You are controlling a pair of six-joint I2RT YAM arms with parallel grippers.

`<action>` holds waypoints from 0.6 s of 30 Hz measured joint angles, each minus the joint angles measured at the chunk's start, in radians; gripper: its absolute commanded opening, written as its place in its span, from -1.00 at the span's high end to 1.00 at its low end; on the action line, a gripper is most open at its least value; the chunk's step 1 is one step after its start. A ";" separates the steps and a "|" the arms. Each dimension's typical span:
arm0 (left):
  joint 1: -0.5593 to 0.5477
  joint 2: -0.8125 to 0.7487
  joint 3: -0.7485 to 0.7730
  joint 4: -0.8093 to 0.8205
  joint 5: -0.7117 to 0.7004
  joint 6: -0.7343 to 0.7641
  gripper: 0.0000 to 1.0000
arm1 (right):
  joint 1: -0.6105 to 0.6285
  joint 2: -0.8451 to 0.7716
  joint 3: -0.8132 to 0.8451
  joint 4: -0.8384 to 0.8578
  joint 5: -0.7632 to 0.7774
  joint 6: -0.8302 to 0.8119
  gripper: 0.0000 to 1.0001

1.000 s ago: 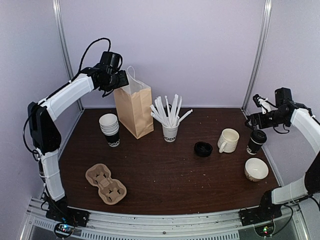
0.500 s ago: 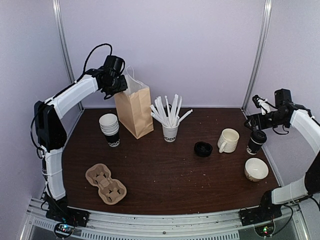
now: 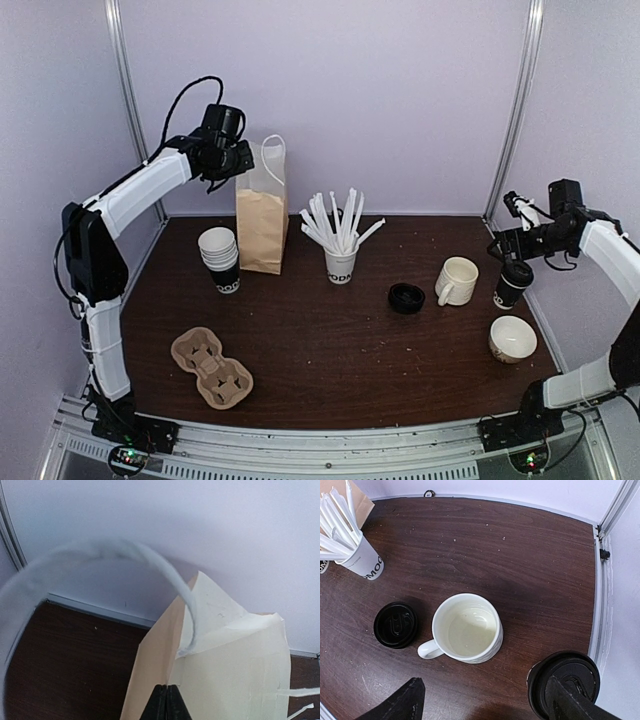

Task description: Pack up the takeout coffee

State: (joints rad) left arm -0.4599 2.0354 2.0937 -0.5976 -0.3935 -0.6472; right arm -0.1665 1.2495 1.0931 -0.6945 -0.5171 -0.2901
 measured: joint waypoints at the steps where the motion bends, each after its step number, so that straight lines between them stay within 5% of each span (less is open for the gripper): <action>1: 0.000 -0.010 -0.003 0.018 0.001 0.014 1.00 | 0.000 0.000 -0.003 0.001 0.000 0.000 -0.75; 9: 0.001 -0.124 -0.005 0.180 0.067 0.145 1.00 | 0.000 0.000 -0.015 0.008 -0.002 -0.002 -0.74; 18: -0.012 -0.356 -0.006 0.229 0.367 0.207 1.00 | 0.000 0.002 -0.020 0.011 -0.002 -0.002 -0.74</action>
State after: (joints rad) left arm -0.4721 1.6798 2.0872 -0.3691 -0.0269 -0.4400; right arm -0.1665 1.2510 1.0733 -0.6834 -0.5186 -0.2924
